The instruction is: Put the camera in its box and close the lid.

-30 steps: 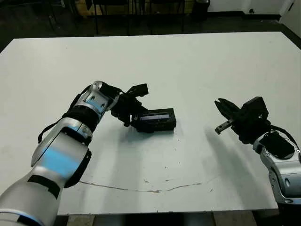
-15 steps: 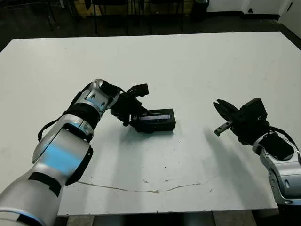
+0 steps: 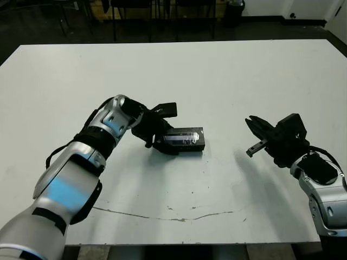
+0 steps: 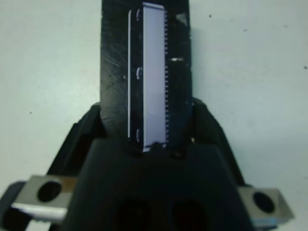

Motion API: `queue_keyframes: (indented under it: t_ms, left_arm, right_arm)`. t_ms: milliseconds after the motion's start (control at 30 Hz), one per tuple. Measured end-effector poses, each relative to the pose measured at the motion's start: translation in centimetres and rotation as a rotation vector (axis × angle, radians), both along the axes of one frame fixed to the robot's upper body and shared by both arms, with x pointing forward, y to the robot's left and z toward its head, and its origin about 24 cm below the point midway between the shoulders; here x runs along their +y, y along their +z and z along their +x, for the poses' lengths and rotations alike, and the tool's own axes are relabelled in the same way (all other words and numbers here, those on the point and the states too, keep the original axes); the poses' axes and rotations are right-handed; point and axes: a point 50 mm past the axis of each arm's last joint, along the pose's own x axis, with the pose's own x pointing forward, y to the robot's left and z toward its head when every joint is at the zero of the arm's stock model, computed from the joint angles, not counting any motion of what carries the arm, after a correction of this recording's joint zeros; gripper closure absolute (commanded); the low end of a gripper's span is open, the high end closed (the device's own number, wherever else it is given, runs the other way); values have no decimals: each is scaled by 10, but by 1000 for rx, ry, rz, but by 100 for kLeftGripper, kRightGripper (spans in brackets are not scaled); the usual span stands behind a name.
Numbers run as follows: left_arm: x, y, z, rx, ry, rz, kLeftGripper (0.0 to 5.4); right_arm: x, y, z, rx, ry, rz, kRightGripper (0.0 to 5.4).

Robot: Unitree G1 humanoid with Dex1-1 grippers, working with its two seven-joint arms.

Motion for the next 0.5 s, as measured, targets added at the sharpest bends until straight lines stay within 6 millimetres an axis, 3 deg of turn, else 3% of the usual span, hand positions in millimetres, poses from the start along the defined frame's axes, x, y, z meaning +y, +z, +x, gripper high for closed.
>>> queue_keyframes:
  t_ms: [467,500]
  left_arm:
    - [6,-6,2,-16,22,-2,263]
    - [6,-6,2,-16,19,0,245]
  right_arm:
    - [2,-3,0,13,16,13,540]
    - [2,-3,0,15,16,13,540]
